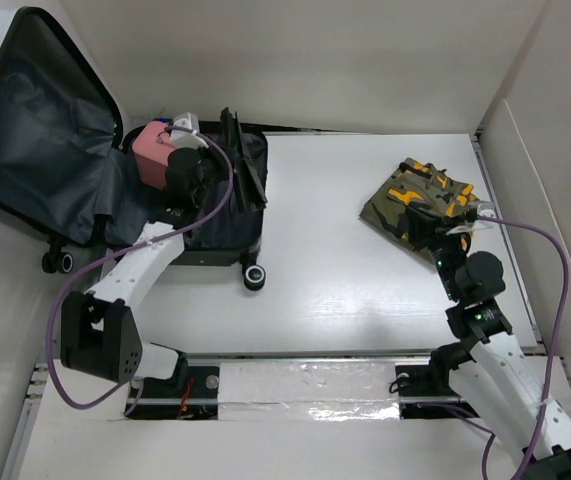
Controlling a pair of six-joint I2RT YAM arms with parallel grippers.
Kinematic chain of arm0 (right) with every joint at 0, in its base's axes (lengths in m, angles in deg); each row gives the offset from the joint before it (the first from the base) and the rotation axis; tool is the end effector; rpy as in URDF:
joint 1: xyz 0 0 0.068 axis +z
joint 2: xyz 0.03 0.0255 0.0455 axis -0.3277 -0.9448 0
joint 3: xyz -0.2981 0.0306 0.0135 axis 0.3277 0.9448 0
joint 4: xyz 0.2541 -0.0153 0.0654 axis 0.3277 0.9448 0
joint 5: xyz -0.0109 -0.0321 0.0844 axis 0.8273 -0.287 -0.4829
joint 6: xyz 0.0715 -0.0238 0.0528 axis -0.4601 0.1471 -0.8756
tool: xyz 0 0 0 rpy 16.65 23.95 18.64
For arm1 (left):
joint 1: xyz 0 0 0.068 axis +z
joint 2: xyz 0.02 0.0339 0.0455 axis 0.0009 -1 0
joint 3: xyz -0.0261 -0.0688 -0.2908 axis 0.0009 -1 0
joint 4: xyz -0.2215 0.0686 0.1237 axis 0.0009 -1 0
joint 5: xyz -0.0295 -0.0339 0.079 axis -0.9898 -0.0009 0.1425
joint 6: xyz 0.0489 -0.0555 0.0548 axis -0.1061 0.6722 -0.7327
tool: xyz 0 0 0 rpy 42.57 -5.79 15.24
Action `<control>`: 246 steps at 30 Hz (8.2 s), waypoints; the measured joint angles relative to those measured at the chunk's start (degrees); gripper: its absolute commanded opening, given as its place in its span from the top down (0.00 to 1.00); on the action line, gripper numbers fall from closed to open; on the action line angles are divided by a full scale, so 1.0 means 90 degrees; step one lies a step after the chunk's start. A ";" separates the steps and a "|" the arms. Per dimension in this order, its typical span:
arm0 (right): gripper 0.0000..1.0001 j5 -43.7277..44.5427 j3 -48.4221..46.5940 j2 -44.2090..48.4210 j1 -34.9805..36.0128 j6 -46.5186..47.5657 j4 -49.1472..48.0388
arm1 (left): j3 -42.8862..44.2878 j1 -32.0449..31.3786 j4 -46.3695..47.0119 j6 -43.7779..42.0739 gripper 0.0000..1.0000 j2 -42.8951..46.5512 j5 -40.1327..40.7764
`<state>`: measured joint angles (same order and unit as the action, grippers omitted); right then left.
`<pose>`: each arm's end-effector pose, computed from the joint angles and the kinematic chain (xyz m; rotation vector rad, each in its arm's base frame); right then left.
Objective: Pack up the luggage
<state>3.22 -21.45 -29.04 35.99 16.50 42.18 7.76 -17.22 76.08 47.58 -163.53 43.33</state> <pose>0.1701 0.0477 0.3302 0.0459 1.3879 0.4716 0.3558 -0.1082 0.3836 -0.1488 1.5571 -0.5961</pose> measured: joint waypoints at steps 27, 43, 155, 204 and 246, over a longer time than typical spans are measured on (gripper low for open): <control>0.75 -0.0340 0.0000 -0.0617 0.0138 0.0007 -0.0274 | 0.1263 0.0129 -0.1389 -0.0442 1.00 -0.0325 0.0338; 0.74 -0.0408 0.0000 -0.0629 0.0219 0.0019 -0.0279 | 0.1608 -0.0192 -0.2599 -0.0950 1.00 -0.1207 0.2064; 0.00 -0.1809 0.0551 -0.1197 -0.1336 -0.1027 0.0811 | 0.0967 -0.3327 0.0396 0.2973 0.27 -0.4311 0.1316; 0.00 -0.1226 0.0163 -0.0270 -0.0056 -0.0721 0.0058 | 0.3364 -0.0442 -0.2161 -0.0886 1.00 -0.1688 -0.1596; 0.00 -0.0833 0.0202 -0.0114 0.0396 -0.0284 0.0097 | -0.0262 0.3286 -0.2050 -0.2144 0.37 -0.0857 0.0440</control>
<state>-4.28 -19.64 -30.07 39.56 13.94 43.06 5.40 12.35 57.63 28.28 -171.25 47.28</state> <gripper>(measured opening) 0.997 0.599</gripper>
